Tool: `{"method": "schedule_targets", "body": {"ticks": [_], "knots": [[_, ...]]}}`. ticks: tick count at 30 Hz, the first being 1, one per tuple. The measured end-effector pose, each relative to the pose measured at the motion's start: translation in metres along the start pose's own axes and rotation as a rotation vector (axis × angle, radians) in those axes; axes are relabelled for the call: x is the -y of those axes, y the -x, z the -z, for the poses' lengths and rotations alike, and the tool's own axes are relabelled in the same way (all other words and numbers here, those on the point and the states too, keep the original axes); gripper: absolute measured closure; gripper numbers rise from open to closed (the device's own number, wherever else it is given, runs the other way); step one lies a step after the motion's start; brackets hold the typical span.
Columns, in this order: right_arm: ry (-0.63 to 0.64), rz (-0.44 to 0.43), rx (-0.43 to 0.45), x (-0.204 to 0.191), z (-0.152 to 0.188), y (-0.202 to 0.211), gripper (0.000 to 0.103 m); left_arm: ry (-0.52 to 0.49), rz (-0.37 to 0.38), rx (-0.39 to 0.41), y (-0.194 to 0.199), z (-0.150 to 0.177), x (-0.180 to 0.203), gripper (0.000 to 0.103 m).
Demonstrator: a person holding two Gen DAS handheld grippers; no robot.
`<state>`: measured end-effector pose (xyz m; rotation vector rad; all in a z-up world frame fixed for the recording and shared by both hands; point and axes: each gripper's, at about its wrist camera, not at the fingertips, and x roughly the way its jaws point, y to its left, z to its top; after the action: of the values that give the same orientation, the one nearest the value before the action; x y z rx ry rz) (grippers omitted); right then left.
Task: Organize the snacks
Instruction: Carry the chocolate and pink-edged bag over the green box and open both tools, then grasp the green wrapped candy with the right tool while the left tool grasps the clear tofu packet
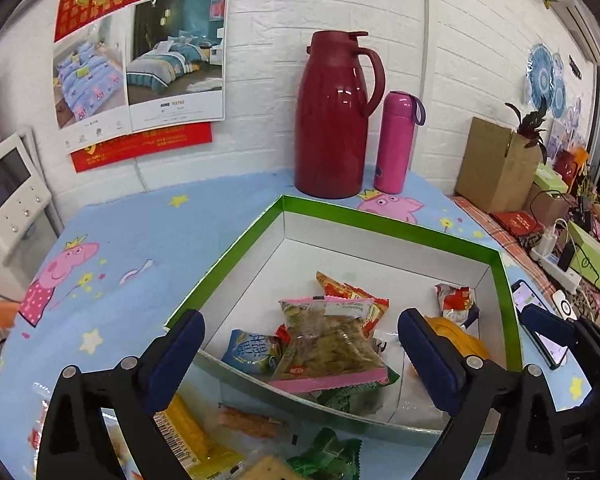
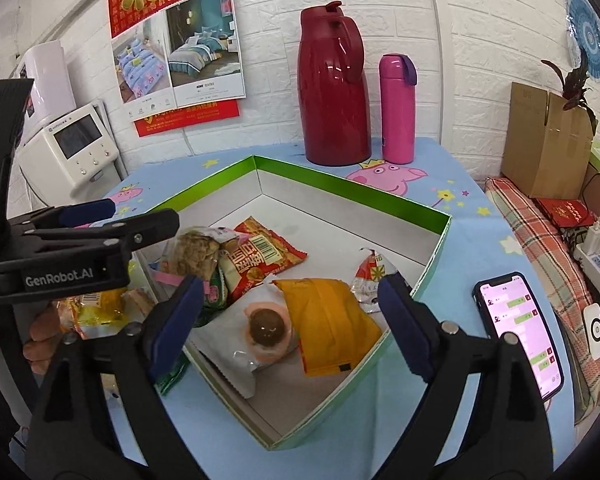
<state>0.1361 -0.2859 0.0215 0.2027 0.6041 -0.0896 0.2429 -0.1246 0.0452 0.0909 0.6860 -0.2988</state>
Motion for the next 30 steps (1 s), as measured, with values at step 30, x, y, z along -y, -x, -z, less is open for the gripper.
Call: {"method": "schedule_targets", "body": {"ticks": [30], "knots": [[0.048,-0.127,-0.01,-0.081,0.048,0.077,0.004,0.106,-0.081,0.054,0.13,0.076,-0.067,0.004]]}}
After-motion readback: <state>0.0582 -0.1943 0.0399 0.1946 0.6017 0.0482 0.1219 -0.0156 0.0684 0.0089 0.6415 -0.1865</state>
